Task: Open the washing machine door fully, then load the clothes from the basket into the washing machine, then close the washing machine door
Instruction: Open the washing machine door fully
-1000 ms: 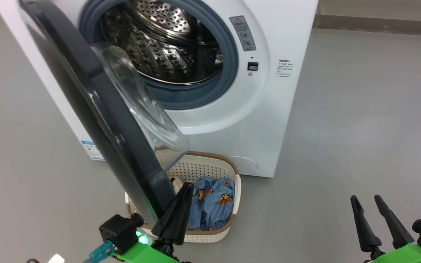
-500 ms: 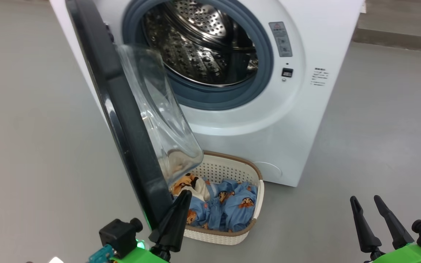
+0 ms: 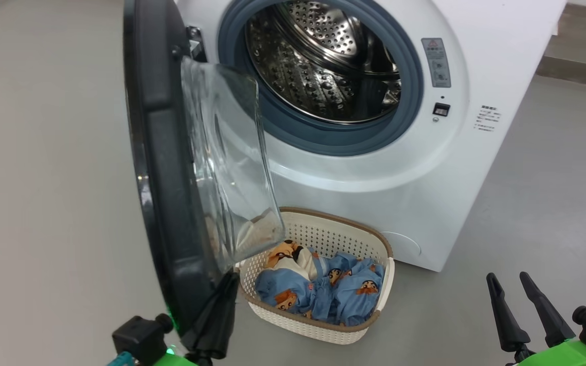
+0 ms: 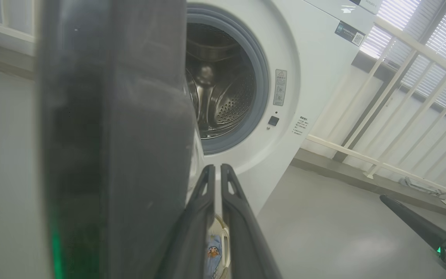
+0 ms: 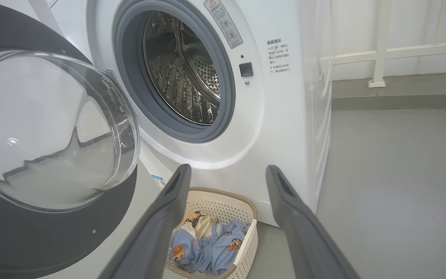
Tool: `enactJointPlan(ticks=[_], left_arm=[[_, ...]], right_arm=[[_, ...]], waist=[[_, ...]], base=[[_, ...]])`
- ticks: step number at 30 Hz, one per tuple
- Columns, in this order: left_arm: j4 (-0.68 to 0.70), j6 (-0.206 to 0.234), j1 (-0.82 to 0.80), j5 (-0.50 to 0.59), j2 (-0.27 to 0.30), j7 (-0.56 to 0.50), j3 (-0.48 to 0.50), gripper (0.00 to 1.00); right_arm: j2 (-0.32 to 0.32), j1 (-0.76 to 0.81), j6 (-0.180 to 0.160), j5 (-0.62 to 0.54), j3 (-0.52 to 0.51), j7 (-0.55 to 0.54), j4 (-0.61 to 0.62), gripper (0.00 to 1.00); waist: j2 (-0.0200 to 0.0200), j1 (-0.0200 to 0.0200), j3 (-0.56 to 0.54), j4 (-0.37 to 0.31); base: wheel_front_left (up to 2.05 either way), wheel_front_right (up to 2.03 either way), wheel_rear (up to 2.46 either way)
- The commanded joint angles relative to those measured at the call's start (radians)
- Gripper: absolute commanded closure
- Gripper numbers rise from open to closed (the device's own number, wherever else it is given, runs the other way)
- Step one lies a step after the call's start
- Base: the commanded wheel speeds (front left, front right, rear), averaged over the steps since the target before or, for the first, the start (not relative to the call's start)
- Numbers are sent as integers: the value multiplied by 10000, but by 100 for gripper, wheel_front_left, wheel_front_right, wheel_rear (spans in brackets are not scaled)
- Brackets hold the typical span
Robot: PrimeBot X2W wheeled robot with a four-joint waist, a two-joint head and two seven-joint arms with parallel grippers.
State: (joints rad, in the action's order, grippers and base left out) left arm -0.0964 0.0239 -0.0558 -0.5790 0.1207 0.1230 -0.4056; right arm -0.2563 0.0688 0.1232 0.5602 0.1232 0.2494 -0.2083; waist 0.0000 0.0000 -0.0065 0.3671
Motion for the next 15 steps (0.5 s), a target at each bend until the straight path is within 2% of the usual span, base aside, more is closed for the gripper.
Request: enactJointPlan(ticks=[1,15], left_arm=[[231,246,-201,-97,317,18,658,100],[507,987,45,-301,1151,205,1969,100]], right_arm=[[-198,-112,75,-102,140,124,238,0],[-157,-67,75,-102,96,124,232,0]], waist=[[0,0,-2,113],[0,0,62,503]], base=[[0,0,0],[0,0,0]])
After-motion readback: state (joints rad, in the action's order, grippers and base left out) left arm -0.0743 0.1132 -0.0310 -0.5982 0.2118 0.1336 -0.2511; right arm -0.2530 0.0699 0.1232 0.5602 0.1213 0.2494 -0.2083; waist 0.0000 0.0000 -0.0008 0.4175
